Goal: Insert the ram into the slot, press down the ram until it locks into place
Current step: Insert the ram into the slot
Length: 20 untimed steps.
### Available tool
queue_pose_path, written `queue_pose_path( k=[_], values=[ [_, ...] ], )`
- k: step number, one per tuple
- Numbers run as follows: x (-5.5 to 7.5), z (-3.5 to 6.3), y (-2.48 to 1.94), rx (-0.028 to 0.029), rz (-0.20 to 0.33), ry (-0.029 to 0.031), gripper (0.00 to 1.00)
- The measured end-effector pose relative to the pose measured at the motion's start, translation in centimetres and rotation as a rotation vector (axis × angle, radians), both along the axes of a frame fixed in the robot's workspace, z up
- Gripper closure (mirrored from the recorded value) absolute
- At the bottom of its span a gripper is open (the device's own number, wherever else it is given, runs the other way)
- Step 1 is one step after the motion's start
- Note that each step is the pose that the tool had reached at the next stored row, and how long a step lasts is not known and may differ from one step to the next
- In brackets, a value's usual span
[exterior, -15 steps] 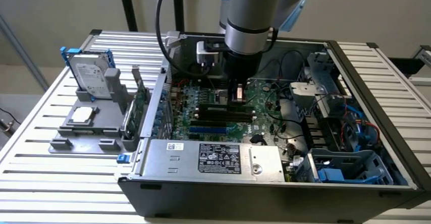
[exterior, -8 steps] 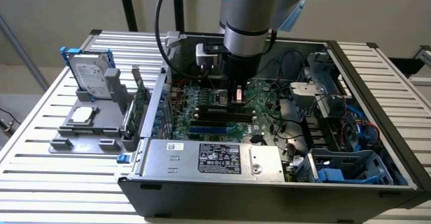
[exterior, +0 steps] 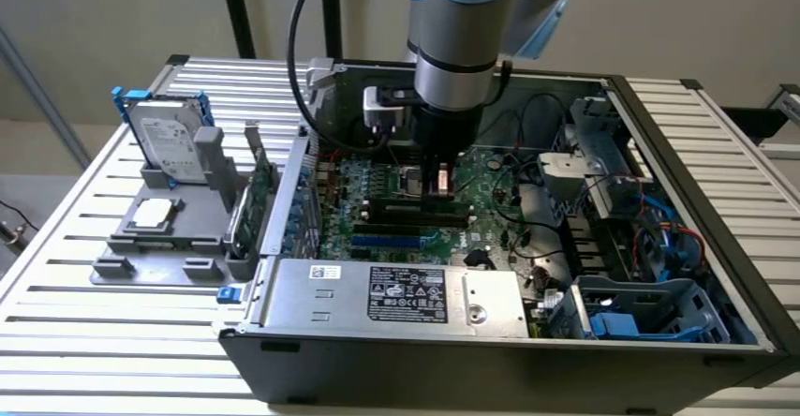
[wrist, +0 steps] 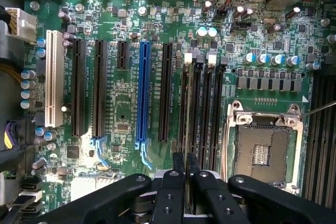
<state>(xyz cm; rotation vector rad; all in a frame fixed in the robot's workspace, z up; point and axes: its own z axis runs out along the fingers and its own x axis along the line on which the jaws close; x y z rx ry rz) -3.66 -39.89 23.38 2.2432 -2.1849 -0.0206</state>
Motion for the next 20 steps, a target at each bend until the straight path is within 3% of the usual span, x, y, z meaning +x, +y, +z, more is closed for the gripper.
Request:
queue_pose_path(
  k=[15, 20],
  values=[
    [-0.01, -0.34, 0.03, -0.0004, -0.006, -0.0023, 0.87],
    [-0.04, -0.4, 0.03, -0.0003, -0.015, -0.0063, 0.87]
  ],
)
